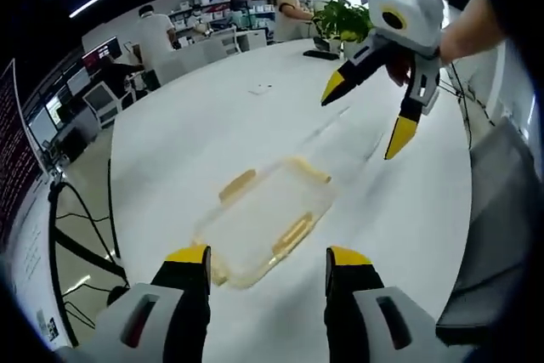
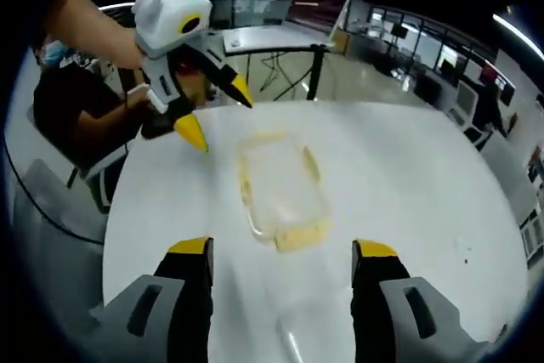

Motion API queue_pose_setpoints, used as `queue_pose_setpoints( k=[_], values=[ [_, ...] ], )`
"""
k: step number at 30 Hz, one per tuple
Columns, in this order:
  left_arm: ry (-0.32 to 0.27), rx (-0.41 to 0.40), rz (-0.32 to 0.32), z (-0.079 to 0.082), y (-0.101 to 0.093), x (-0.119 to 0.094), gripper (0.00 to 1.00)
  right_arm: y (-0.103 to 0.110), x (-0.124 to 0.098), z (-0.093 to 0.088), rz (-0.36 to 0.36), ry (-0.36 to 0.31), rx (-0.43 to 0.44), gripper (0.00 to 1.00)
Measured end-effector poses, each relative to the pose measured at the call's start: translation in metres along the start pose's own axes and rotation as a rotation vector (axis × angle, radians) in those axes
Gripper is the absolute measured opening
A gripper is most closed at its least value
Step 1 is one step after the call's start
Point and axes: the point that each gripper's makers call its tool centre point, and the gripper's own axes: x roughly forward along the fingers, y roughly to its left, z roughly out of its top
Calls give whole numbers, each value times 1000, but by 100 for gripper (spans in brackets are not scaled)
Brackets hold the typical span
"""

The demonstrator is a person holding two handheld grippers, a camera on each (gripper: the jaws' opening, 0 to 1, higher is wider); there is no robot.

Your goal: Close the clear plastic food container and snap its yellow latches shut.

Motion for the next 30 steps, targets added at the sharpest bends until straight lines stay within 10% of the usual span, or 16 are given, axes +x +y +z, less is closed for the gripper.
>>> queue_pose_setpoints(
  k=[30],
  values=[
    [186, 292, -232, -26, 37, 31, 50, -1, 35, -2, 147, 106, -131, 58]
  ],
)
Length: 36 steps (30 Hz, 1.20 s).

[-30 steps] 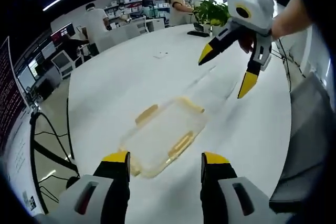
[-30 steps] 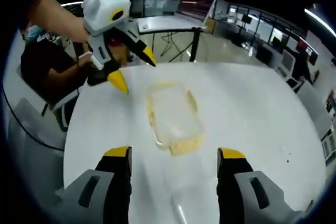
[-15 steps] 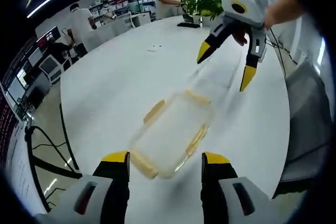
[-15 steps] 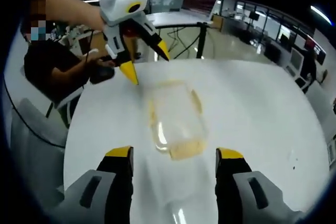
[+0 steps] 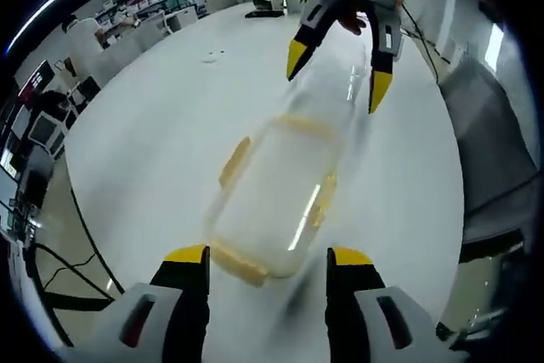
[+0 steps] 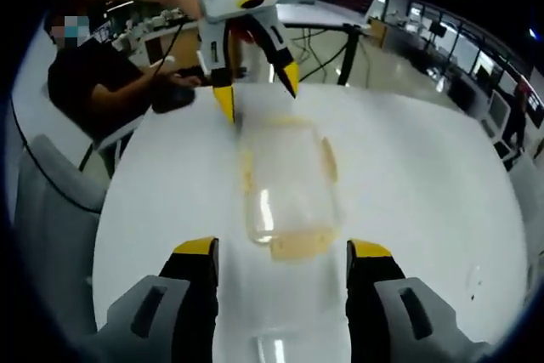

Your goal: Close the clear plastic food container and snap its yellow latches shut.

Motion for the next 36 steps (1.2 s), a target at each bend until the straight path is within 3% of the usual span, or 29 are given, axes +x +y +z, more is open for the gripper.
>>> queue_pose_setpoints(
  k=[11, 19, 24, 36],
  values=[
    [28, 11, -69, -7, 9, 6, 50, 2, 8, -4, 42, 29, 0, 58],
    [57, 87, -153, -12, 9, 14, 52, 0, 14, -8, 62, 49, 0, 57],
    [73, 94, -177, -19, 15, 21, 52, -5, 18, -8, 62, 57, 5, 57],
    [129, 226, -246, -27, 15, 26, 49, -14, 28, -12, 81, 97, -28, 55]
  ],
)
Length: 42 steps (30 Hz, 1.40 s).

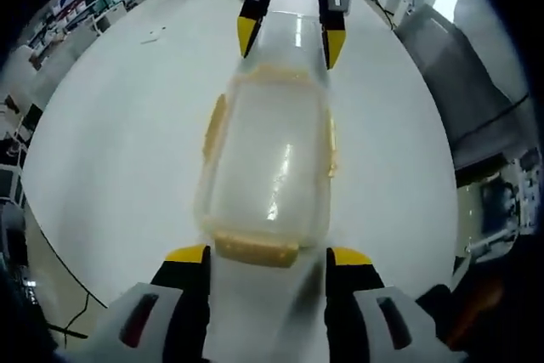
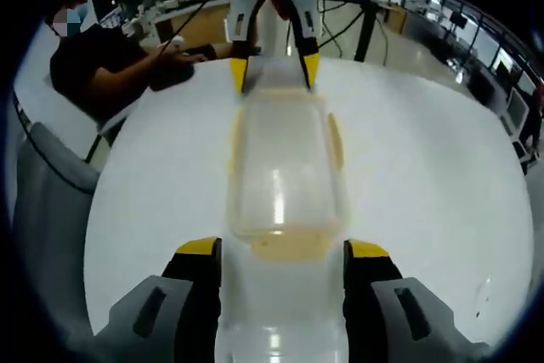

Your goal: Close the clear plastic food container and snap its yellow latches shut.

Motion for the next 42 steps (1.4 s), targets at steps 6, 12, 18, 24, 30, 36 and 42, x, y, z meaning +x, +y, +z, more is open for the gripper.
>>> queue_pose_setpoints(
  k=[6, 12, 18, 24, 30, 36, 42],
  values=[
    [16, 27, 4, -6, 7, 6, 46, 0, 6, -4, 17, 23, -7, 53],
    [8, 53, 19, -7, 9, 8, 43, -1, 14, -4, 26, 42, -30, 52],
    [-5, 42, 18, -6, 7, 9, 42, -1, 17, -8, 35, 65, -49, 51],
    [-15, 45, 15, -3, 7, 9, 41, -7, 21, -12, 30, 83, -68, 48],
    [-29, 47, 12, -2, 9, 10, 39, -12, 22, -9, 17, 72, -65, 45],
    [-40, 46, 13, -2, 10, 9, 37, -10, 22, -8, 17, 70, -68, 45],
    [-42, 62, 7, -2, 8, 9, 36, -8, 21, -7, 17, 68, -69, 44]
  ],
)
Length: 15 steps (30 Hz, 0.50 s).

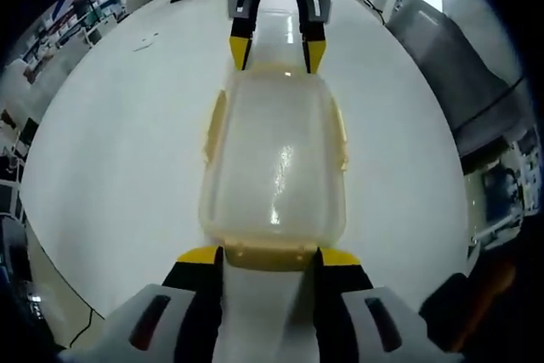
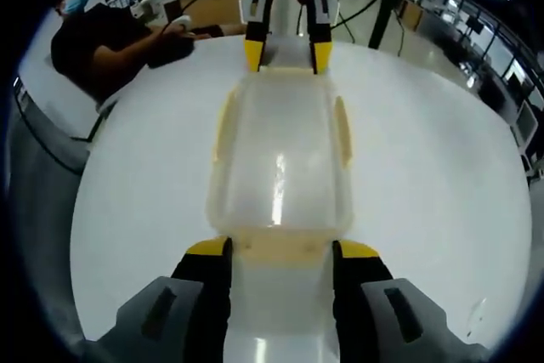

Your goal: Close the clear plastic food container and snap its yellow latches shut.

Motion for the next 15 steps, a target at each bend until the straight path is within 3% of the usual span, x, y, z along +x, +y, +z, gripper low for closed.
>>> queue_pose_setpoints(
  k=[2, 15],
  values=[
    [1, 10, -6, 1, -2, 0, 34, -1, -1, 0, -1, -1, -1, 37],
    [-4, -1, -6, 3, -3, 2, 33, 0, 2, -3, 3, -14, -2, 37]
  ],
)
